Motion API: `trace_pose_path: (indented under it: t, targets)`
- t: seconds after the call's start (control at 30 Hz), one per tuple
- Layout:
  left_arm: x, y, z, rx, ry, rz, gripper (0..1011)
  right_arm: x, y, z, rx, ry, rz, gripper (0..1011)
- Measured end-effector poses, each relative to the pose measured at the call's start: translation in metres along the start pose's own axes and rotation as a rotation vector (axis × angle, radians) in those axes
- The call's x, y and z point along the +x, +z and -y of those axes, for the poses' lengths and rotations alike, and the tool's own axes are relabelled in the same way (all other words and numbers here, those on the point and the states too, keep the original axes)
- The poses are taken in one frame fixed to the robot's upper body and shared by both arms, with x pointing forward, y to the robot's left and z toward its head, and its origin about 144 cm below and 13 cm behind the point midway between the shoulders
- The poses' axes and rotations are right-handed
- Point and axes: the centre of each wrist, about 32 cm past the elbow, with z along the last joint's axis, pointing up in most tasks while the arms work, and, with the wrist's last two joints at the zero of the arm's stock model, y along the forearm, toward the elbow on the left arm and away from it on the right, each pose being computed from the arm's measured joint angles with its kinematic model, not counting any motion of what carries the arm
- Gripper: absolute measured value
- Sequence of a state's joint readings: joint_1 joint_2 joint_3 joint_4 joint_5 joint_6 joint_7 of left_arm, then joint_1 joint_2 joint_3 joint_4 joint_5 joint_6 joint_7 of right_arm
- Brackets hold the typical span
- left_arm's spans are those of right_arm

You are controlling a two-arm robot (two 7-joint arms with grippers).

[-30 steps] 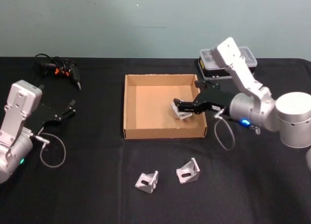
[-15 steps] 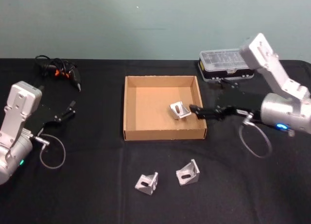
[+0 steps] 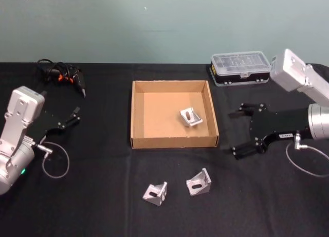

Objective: Use one hand to pick up the angle iron from the table and place it into the box.

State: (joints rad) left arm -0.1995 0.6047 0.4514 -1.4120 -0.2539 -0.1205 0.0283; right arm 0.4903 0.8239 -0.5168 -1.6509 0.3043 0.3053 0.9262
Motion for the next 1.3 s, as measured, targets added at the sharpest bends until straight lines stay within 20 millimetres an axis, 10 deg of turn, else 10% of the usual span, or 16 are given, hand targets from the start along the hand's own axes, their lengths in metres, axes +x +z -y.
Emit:
trace_pose_path:
  t: [1.3]
  targets:
    - [0.000, 0.000, 0.000, 0.000, 0.000, 0.000, 1000, 0.021, 0.002, -0.077, -0.210, 0.346, 0.148, 1003]
